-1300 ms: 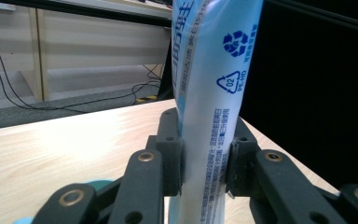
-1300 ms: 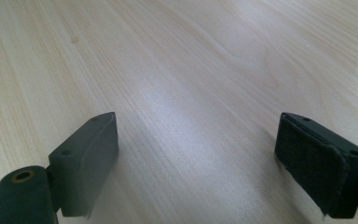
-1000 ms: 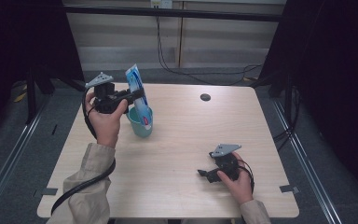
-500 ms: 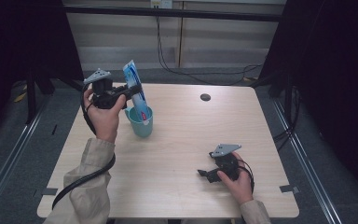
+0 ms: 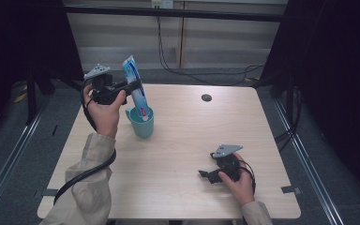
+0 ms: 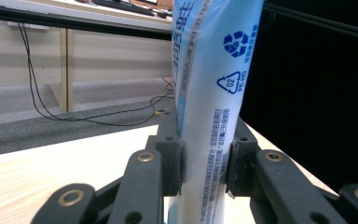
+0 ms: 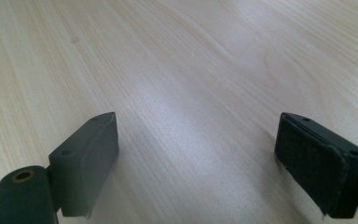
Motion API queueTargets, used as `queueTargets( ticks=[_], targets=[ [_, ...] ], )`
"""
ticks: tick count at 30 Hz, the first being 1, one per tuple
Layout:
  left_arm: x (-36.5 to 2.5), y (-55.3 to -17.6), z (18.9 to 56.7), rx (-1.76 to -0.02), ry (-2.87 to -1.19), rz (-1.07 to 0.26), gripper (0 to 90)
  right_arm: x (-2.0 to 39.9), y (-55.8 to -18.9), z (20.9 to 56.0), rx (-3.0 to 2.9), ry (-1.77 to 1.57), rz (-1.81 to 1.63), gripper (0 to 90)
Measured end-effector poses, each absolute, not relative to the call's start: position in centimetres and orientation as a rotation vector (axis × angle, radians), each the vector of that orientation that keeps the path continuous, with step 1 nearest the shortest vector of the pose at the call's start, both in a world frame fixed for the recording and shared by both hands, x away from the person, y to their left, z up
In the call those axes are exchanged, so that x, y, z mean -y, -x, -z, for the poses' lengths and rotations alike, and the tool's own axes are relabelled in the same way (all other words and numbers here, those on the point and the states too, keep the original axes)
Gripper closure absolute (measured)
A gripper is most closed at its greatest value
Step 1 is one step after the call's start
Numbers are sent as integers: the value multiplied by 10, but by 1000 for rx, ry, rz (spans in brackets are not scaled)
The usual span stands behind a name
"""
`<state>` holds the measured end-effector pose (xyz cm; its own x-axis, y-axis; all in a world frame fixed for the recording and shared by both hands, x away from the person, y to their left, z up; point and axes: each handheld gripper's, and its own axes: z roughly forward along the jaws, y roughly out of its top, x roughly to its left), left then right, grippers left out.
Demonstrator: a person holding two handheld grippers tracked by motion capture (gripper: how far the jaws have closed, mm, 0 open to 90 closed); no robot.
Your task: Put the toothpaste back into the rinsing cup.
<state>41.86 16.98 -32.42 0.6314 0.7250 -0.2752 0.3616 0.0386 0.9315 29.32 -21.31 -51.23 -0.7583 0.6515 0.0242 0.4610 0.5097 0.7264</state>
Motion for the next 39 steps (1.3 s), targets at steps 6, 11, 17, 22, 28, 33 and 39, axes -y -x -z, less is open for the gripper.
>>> queueTargets(
  ticks=[6,11,17,22,28,33,39],
  targets=[
    [-169,-423,328,-941,-1570,-359,720,213,-293,512,-2501,-942,-1091,131],
    [-169,-425,329,-944,-1570,-365,720,213,-293,512,-2501,-942,-1091,131],
    [-168,-430,332,-946,-1573,-375,719,213,-293,512,-2501,-941,-1091,131],
    [-166,-434,335,-948,-1575,-377,719,213,-293,512,-2501,-942,-1092,131],
    [-165,-438,341,-951,-1588,-390,718,213,-293,512,-2501,-942,-1091,131],
    [-164,-441,346,-956,-1600,-400,717,213,-293,512,-2502,-941,-1092,132],
    [-163,-444,355,-976,-1611,-408,717,213,-293,512,-2503,-942,-1090,132]
  ],
)
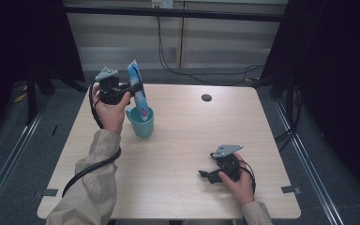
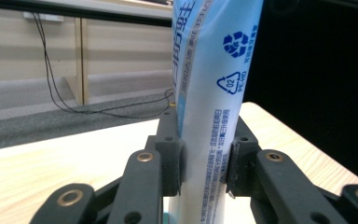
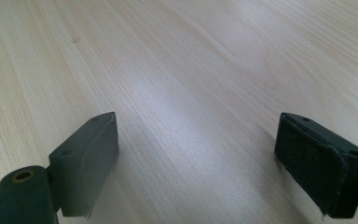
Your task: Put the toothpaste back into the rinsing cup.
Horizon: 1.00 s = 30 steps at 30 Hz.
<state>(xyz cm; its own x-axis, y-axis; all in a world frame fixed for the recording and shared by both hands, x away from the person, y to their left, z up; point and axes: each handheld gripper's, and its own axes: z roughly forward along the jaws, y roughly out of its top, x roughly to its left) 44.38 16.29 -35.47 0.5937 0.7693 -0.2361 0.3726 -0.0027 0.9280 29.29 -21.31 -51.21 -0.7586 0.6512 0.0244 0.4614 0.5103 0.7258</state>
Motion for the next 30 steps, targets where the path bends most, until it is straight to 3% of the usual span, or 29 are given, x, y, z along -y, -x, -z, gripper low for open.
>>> queueTargets(
  ticks=[30],
  targets=[
    [-163,-447,393,-1056,-1626,-423,713,213,-293,512,-2507,-937,-1092,133]
  ],
)
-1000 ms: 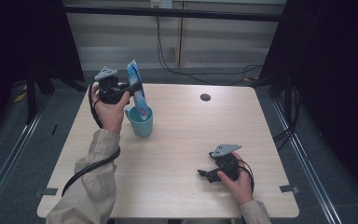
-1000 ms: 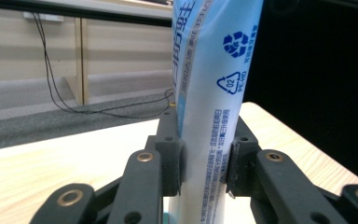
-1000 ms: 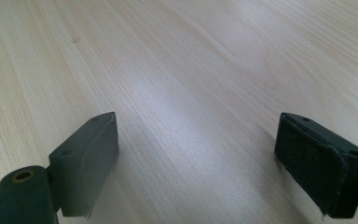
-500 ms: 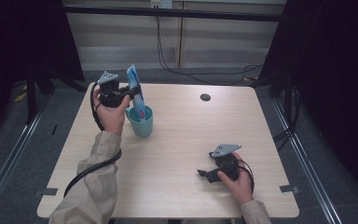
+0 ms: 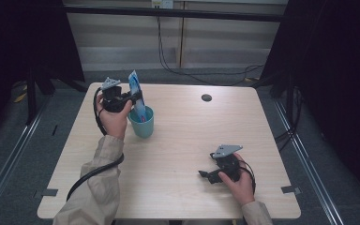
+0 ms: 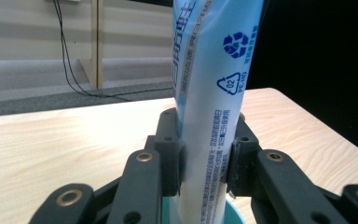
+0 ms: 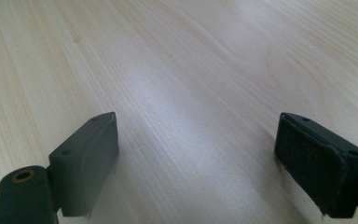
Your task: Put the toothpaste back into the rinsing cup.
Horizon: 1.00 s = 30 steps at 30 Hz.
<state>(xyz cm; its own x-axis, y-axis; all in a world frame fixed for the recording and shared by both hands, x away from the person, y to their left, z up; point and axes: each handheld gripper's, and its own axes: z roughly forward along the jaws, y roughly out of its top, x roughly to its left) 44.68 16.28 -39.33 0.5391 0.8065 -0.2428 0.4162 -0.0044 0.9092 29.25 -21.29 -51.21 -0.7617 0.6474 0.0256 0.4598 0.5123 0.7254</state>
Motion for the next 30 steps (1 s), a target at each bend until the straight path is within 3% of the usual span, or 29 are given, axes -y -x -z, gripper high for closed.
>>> queueTargets(
  ticks=[30],
  targets=[
    [-160,-445,415,-1086,-1636,-398,710,213,-292,512,-2508,-932,-1092,135]
  ],
)
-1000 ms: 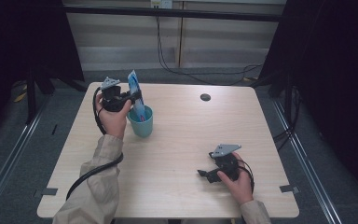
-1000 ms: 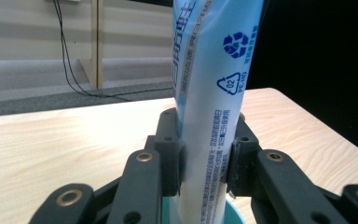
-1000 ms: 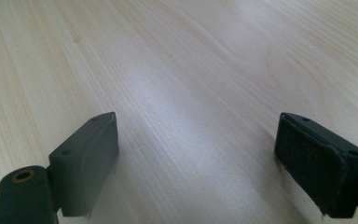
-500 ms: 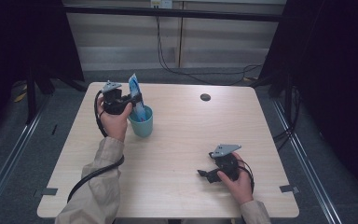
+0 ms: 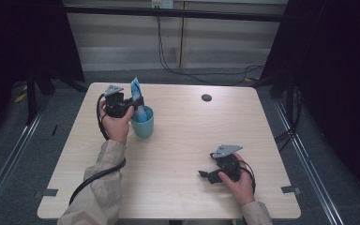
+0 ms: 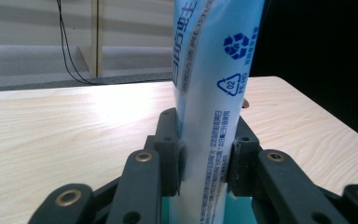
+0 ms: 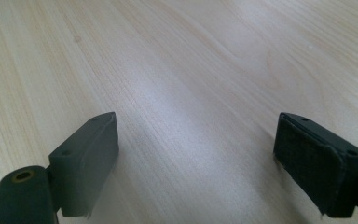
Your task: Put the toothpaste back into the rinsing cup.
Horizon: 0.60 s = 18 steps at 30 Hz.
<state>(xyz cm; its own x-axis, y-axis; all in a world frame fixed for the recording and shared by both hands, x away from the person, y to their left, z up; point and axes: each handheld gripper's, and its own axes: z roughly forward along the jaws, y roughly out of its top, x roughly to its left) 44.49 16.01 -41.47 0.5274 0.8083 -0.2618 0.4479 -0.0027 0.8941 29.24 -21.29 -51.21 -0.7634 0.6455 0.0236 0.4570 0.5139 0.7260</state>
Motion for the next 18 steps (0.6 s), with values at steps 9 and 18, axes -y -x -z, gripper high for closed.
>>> queueTargets(
  ticks=[9,18],
  targets=[
    [-159,-444,420,-1092,-1653,-395,709,213,-292,512,-2508,-933,-1092,136],
    [-157,-444,424,-1096,-1655,-389,708,213,-292,512,-2508,-934,-1092,136]
  ],
)
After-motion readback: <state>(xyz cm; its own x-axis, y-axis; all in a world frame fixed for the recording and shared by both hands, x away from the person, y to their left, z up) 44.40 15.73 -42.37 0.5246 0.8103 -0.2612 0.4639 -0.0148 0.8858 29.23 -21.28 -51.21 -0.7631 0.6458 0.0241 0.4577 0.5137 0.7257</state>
